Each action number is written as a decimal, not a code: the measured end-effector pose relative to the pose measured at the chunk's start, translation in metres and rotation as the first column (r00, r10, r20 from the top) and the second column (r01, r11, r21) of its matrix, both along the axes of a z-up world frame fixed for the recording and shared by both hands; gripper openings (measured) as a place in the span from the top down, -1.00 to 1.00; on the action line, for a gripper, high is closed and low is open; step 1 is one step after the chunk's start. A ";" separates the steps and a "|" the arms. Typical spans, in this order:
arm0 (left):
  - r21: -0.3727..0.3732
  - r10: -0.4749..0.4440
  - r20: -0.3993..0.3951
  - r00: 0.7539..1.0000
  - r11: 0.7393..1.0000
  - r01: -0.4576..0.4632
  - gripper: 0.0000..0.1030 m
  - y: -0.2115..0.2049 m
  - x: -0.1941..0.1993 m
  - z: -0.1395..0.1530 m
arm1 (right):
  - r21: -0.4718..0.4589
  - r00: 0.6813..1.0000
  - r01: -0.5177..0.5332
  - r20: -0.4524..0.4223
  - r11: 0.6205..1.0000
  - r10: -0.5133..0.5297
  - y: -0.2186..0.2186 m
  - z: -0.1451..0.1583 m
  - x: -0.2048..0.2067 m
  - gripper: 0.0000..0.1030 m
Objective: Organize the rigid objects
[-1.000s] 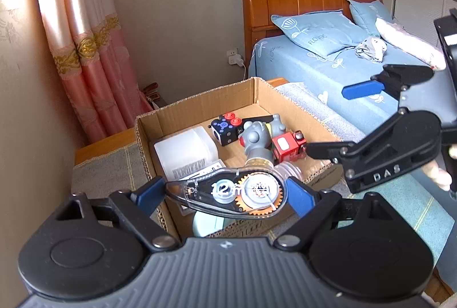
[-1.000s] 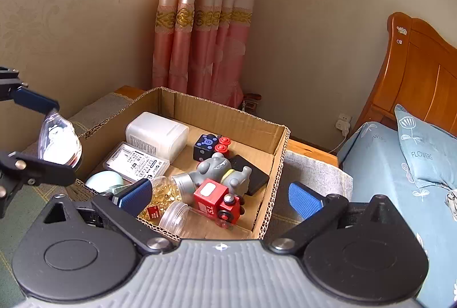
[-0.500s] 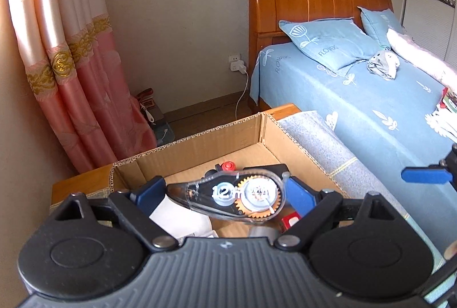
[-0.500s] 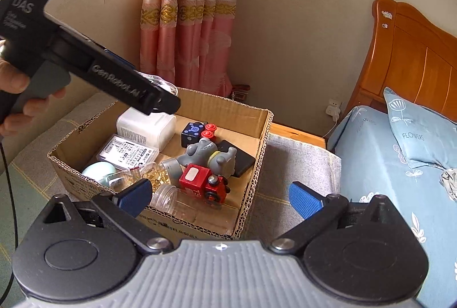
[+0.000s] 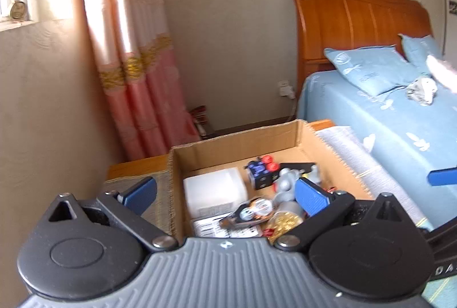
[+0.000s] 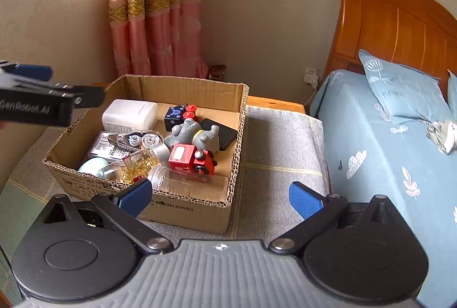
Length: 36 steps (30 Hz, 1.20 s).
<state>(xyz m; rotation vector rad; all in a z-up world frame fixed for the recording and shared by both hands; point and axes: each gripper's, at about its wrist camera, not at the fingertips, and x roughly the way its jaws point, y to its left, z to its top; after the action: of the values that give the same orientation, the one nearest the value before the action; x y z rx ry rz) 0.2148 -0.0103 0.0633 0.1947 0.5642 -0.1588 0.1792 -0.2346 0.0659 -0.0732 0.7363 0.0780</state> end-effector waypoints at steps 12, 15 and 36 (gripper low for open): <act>-0.032 0.109 -0.188 0.976 0.993 -0.117 -0.99 0.013 -0.061 -0.024 | -0.014 0.992 0.104 -0.075 0.994 -0.105 0.020 -0.003 -0.026 -1.00; -0.026 0.131 -0.203 0.970 0.990 -0.139 -0.99 0.013 -0.067 -0.022 | -0.019 0.990 0.106 -0.088 0.994 -0.107 0.023 -0.006 -0.030 -1.00; -0.003 0.188 -0.226 0.956 0.981 -0.193 -0.99 0.013 -0.067 -0.022 | -0.005 0.991 0.104 -0.085 0.995 -0.104 0.026 -0.003 -0.034 -1.00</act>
<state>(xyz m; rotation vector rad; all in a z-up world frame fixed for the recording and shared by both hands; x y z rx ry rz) 0.1479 0.0028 0.0410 0.0970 0.8028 0.0003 0.1457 -0.2081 0.0629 -0.0321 0.8239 -0.0190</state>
